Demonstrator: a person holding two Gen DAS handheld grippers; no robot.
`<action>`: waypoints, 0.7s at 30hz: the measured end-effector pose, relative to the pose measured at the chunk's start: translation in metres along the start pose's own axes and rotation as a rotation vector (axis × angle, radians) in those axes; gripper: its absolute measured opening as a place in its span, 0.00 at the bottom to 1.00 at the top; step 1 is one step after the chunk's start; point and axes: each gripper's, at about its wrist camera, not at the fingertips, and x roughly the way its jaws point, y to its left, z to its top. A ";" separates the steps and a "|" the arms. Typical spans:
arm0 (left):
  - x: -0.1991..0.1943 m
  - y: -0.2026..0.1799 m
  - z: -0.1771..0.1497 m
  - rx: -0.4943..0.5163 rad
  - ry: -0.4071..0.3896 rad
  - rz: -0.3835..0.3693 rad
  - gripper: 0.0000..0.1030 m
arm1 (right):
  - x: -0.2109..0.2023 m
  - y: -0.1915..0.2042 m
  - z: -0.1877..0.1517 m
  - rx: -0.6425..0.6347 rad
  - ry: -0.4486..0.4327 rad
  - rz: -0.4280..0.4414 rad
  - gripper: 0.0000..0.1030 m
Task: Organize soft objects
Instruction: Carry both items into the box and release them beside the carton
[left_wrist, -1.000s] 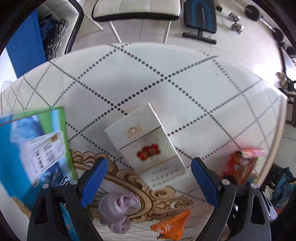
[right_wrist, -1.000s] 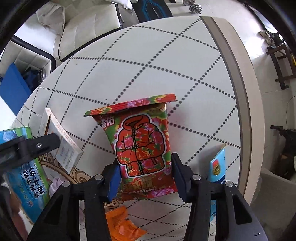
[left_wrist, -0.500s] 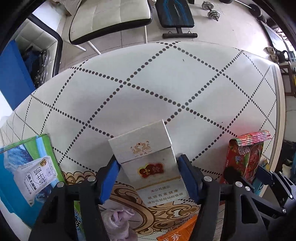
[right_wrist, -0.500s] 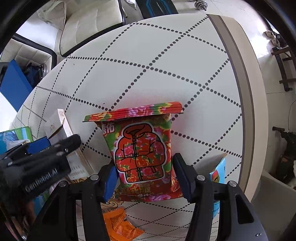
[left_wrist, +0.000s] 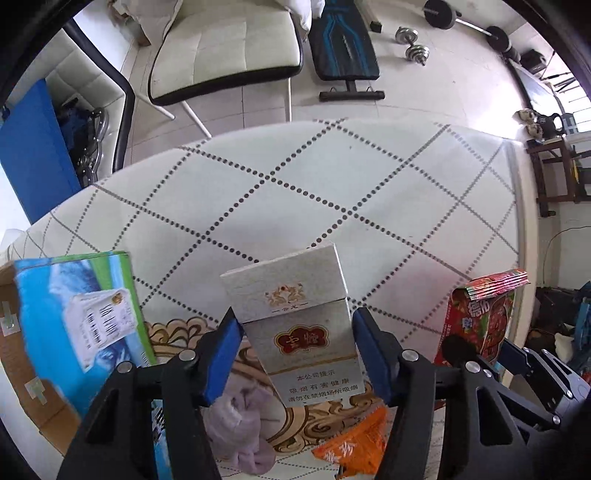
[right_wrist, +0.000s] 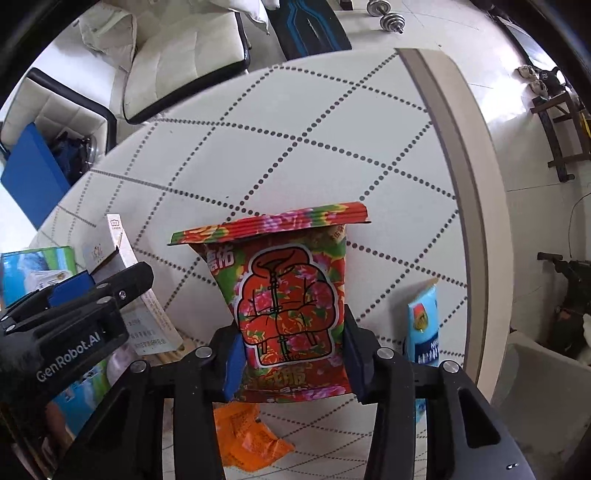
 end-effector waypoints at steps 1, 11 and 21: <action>-0.008 0.002 -0.003 0.002 -0.013 -0.013 0.57 | -0.008 -0.001 -0.004 -0.001 -0.012 0.007 0.46; -0.124 0.053 -0.069 0.007 -0.195 -0.120 0.56 | -0.089 0.051 -0.061 -0.109 -0.108 0.090 0.45; -0.182 0.196 -0.146 -0.065 -0.275 -0.033 0.56 | -0.108 0.221 -0.146 -0.268 -0.121 0.148 0.45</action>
